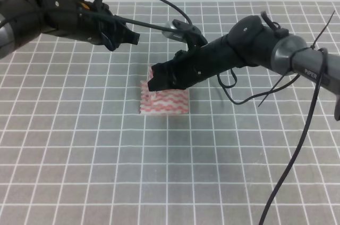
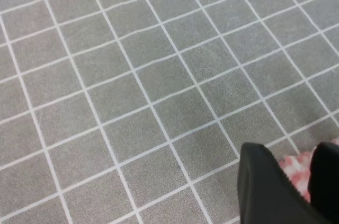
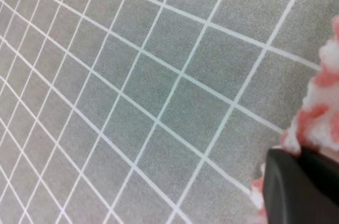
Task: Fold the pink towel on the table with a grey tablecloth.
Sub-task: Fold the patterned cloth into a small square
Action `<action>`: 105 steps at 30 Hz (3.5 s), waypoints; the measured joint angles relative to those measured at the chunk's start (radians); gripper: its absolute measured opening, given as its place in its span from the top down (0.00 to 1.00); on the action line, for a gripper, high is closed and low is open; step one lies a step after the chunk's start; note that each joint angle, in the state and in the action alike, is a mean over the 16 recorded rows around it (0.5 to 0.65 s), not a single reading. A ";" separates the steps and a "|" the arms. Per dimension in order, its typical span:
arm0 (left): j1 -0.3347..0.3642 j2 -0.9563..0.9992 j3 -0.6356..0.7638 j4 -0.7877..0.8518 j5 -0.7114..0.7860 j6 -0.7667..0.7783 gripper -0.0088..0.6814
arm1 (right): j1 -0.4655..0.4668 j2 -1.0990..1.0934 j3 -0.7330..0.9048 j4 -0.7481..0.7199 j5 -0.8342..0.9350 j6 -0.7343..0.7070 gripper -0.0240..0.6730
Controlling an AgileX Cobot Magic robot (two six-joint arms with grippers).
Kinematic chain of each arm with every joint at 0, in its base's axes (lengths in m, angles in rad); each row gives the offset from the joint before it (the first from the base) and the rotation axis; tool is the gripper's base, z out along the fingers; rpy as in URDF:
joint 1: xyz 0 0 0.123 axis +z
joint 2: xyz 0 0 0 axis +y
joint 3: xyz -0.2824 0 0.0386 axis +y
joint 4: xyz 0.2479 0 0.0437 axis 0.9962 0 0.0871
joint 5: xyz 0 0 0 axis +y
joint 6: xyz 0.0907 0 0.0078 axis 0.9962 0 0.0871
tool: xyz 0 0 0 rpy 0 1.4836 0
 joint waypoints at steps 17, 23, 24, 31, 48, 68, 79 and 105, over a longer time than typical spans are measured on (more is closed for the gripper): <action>0.000 -0.001 0.000 0.006 0.004 0.001 0.71 | 0.002 0.043 -0.006 0.042 -0.013 -0.006 0.98; 0.000 -0.004 0.000 0.009 0.004 0.002 0.71 | 0.002 0.054 -0.007 0.056 -0.017 -0.007 0.98; 0.000 -0.004 0.000 0.009 0.005 0.002 0.71 | 0.002 0.056 -0.008 0.057 -0.017 -0.008 0.98; 0.000 -0.004 0.000 0.009 0.006 0.003 0.71 | 0.002 0.067 -0.008 0.075 -0.018 -0.016 0.98; 0.000 -0.001 0.000 0.012 0.011 0.004 0.71 | 0.002 0.079 -0.009 0.163 0.001 -0.064 0.68; 0.000 -0.003 0.000 0.015 0.013 0.005 0.71 | 0.002 0.096 -0.041 0.170 0.066 -0.065 0.88; 0.000 -0.006 0.000 0.015 0.011 0.006 0.71 | 0.000 0.126 -0.049 0.158 0.054 -0.066 0.94; -0.001 0.013 0.001 -0.151 0.119 0.132 0.75 | -0.090 0.130 -0.277 -0.313 0.250 0.135 0.99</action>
